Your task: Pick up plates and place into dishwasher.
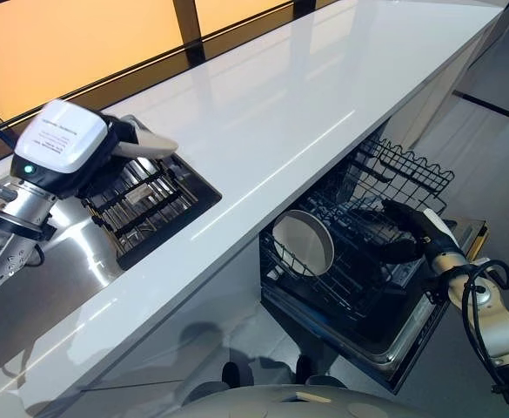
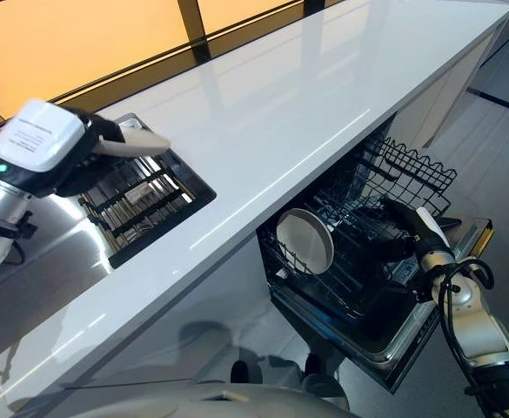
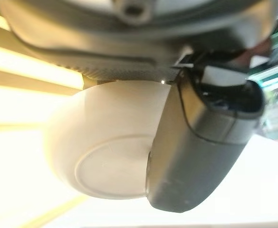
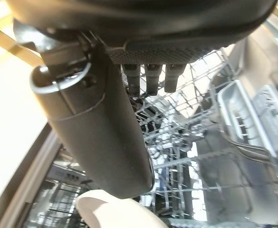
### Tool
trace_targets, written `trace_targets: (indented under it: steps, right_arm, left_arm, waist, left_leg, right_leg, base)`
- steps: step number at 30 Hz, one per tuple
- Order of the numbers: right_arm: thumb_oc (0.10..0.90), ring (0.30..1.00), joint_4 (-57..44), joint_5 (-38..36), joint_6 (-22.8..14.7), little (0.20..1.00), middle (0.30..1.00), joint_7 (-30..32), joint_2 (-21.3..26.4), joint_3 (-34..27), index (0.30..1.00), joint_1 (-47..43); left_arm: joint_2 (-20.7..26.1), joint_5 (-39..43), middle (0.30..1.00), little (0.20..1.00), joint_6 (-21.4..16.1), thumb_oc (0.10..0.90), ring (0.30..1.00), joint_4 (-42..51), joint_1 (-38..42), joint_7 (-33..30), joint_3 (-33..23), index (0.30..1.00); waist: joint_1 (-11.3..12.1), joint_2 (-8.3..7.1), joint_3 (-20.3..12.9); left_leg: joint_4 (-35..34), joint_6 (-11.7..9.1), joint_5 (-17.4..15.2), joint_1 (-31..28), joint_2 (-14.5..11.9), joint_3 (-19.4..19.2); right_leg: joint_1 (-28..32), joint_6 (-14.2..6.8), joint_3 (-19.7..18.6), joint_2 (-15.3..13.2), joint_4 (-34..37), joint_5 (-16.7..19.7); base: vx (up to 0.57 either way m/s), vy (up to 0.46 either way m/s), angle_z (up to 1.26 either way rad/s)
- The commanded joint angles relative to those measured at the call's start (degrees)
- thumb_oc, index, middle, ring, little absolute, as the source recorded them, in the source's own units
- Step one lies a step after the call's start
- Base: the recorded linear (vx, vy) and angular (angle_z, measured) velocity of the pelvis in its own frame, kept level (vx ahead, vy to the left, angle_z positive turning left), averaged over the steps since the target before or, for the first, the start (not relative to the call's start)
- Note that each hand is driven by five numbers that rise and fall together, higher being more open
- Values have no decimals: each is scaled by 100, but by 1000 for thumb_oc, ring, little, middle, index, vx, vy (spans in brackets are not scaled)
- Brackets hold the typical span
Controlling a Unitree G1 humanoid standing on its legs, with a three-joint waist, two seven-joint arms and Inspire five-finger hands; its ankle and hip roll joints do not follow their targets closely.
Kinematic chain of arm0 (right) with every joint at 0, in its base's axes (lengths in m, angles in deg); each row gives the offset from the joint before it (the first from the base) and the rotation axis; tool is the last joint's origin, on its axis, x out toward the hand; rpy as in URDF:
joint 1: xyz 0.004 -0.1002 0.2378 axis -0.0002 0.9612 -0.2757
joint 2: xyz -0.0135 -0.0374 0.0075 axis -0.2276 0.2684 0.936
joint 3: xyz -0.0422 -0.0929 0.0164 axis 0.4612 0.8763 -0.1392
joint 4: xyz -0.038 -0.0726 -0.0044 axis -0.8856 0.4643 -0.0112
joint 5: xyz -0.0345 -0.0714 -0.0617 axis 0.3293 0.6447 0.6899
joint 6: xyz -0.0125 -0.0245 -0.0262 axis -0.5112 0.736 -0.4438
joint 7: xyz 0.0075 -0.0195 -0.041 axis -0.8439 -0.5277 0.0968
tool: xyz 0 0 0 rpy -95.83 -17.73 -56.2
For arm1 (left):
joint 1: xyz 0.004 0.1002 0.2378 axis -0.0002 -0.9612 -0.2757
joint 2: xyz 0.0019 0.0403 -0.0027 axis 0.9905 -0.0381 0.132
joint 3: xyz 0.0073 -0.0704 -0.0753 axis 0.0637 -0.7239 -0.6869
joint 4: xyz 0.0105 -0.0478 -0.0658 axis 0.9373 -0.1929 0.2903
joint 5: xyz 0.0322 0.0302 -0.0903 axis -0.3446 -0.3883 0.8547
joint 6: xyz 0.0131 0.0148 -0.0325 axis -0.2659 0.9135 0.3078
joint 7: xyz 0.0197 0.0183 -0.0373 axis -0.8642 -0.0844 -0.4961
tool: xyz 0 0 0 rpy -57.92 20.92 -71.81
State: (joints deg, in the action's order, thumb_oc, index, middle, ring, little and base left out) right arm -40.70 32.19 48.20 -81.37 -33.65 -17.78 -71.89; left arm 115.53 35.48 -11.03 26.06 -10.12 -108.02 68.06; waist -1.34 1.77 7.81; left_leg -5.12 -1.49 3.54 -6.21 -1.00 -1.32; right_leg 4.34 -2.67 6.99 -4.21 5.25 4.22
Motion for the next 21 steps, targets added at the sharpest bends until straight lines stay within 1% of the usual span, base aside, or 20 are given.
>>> trace_targets:
  steps: [1, 2, 3, 4, 6, 7, 8, 9, 11, 14, 16, 18, 21]
  right_arm:
    - [800, 900, -729, -387, -792, 900, 900, 421, 289, -410, 900, -666]
    - [800, 900, -771, -459, -901, 900, 900, 465, 219, -431, 900, -670]
    - [800, 900, -826, -519, -1055, 900, 900, 547, 100, -445, 900, -695]
    - [800, 900, -855, -509, -1087, 900, 900, 576, 58, -445, 900, -716]
    - [800, 900, -924, -434, -1142, 900, 900, 647, -30, -428, 900, -784]
    - [800, 900, -978, -423, -1153, 900, 900, 656, -55, -431, 900, -814]
    - [800, 900, -1048, -383, -1167, 900, 900, 682, -81, -433, 900, -841]
    - [800, 900, -1088, -346, -1202, 900, 900, 707, -90, -435, 900, -866]
    - [800, 900, -1145, -377, -1257, 900, 900, 754, -69, -425, 900, -938]
    - [800, 900, -1237, -500, -1486, 900, 900, 842, -77, -418, 900, -1089]
    - [800, 900, -1290, -503, -1567, 900, 900, 872, -99, -424, 900, -1118]
    - [800, 900, -1427, -593, -1659, 900, 900, 811, -217, -380, 900, -1209]
    - [800, 900, -1555, -573, -1650, 900, 900, 770, -329, -236, 900, -1309]
  left_arm:
    - [65, 1033, 300, 200, 99, 100, 300, 271, 516, -468, -954, 300]
    - [-123, 1409, 300, 200, 44, 100, 300, 435, 566, -317, -977, 300]
    - [-414, 1882, 300, 200, -129, 100, 300, 589, 644, -159, -972, 300]
    - [-529, 1974, 300, 200, -125, 100, 300, 663, 687, -50, -955, 300]
    - [-777, 2281, 300, 200, -242, 100, 300, 805, 839, 105, -851, 300]
    - [-884, 2550, 300, 200, -262, 100, 300, 877, 925, 275, -798, 300]
    - [-1020, 2833, 300, 200, -227, 100, 300, 993, 1027, 435, -721, 300]
    - [-1096, 3003, 300, 200, -256, 100, 300, 1054, 1103, 467, -673, 300]
    - [-1161, 3325, 300, 200, -235, 100, 300, 1115, 1267, 556, -565, 300]
    - [-1319, 4117, 300, 200, -235, 100, 300, 1194, 1554, 937, -330, 300]
    - [-1406, 4342, 300, 200, -201, 100, 300, 1251, 1642, 1108, -233, 300]
    - [-1720, 4726, 300, 200, -99, 100, 300, 1401, 1800, 1424, 45, 300]
    - [-2005, 5066, 300, 200, -12, 100, 300, 1480, 1919, 1747, 367, 300]
  waist:
    - [-30, -151, -418]
    - [-26, -161, -425]
    - [-17, -176, -429]
    - [-18, -177, -427]
    - [-21, -189, -432]
    - [-29, -194, -436]
    - [-43, -194, -439]
    - [-46, -191, -437]
    - [-62, -187, -435]
    - [-89, -184, -441]
    - [-93, -179, -438]
    - [-125, -181, -425]
    - [-146, -187, -414]
  left_leg:
    - [12, -10, -201, 9, 200, -102]
    - [12, -10, -204, 8, 201, -87]
    - [12, -6, -207, 6, 202, -71]
    - [12, -6, -212, 2, 204, -64]
    - [12, -7, -216, -6, 208, -50]
    - [12, -7, -218, -9, 208, -49]
    - [12, -5, -221, -14, 210, -49]
    - [12, -3, -220, -17, 208, -50]
    - [12, -4, -222, -27, 204, -62]
    - [12, -10, -223, -38, 200, -85]
    - [12, -9, -224, -37, 198, -95]
    - [12, 0, -231, -47, 200, -109]
    - [12, 9, -242, -69, 203, -127]
  right_leg:
    - [162, -363, 108, -32, -25, 3]
    - [166, -359, 111, -29, -25, -3]
    - [174, -353, 114, -27, -25, -13]
    - [178, -351, 108, -23, -25, -16]
    - [182, -350, 94, -17, -25, -16]
    - [182, -348, 86, -12, -25, -17]
    - [181, -344, 76, -4, -25, -18]
    - [183, -343, 66, 3, -25, -19]
    - [185, -341, 50, 15, -25, -17]
    - [188, -340, 24, 32, -25, -13]
    - [188, -339, 14, 38, -25, -17]
    - [187, -336, -15, 52, -25, -12]
    - [192, -332, -39, 69, -25, -10]
  base:
    - [0, 0, 0]
    - [0, 0, 0]
    - [0, 0, 0]
    - [0, 0, 0]
    - [0, 0, 0]
    - [0, 0, 0]
    - [0, 0, 0]
    - [0, 0, 0]
    - [0, 0, 0]
    - [0, 0, 0]
    - [0, 0, 0]
    - [0, 0, 0]
    - [-10, -1, -4]
